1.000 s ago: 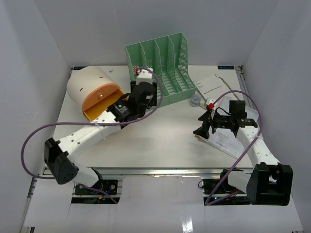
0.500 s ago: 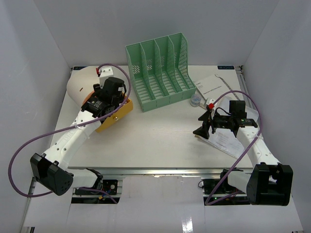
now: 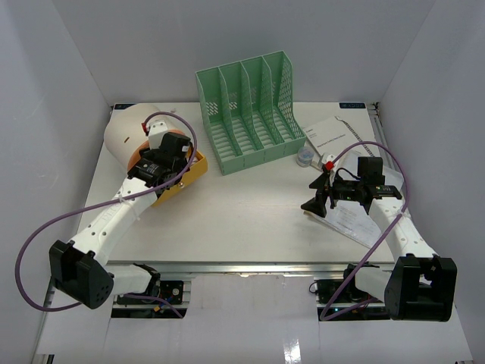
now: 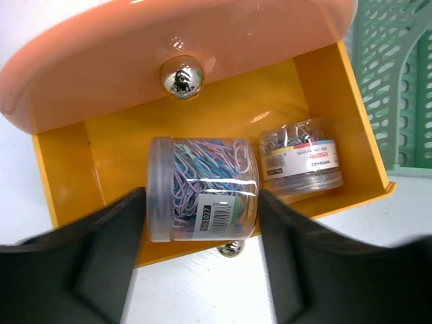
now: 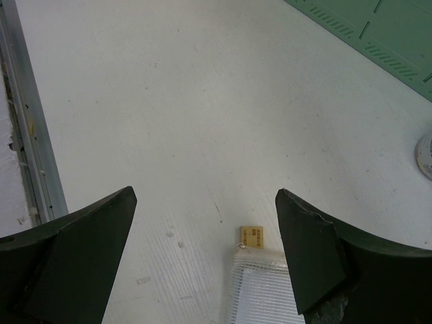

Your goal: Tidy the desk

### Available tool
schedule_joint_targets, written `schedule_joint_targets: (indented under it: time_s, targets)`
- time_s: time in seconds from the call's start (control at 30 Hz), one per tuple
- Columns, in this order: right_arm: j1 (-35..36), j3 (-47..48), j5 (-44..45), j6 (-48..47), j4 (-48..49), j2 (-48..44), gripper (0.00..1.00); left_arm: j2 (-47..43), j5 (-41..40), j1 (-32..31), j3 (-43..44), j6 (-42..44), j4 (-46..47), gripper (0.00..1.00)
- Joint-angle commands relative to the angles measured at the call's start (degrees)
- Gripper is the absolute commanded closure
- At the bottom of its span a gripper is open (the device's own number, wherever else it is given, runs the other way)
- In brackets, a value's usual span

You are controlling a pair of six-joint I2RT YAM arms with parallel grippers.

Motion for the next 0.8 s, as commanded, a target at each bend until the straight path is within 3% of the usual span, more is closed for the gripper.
schedule_joint_targets:
  time_s: [0.0, 0.13, 0.27, 0.37, 0.5, 0.63, 0.77]
  targets:
    - [-0.4, 1.8, -0.3, 1.0, 2.0, -0.4, 0.10, -1.6, 2.4, 0.2, 2.1, -1.3, 1.8, 0.19]
    - [-0.4, 2.3, 5.8, 9.0, 7.3, 0.7, 0.10, -1.9, 3.7, 0.2, 2.6, -0.4, 2.2, 0.03]
    - [-0.3, 3.7, 14.5, 19.5, 14.0, 1.4, 0.10, -3.2, 4.2, 0.2, 2.6, 0.1, 2.3, 0.02]
    - [1.3, 4.8, 31.7, 27.7, 21.5, 3.5, 0.10, -5.8, 6.5, 0.2, 2.6, 1.5, 3.2, 0.02]
    - [5.1, 11.1, 50.7, 30.4, 21.4, 12.6, 0.10, -15.0, 21.1, 0.2, -0.1, 8.1, 10.3, 0.02]
    - [6.3, 18.4, 50.4, 31.4, 19.1, 22.9, 0.10, -26.5, 40.7, 0.2, -8.0, 10.5, 19.1, 0.02]
    - [8.5, 23.6, 52.1, 31.2, 20.2, 30.1, 0.10, -36.1, 46.3, 0.2, -12.6, 7.8, 19.4, 0.02]
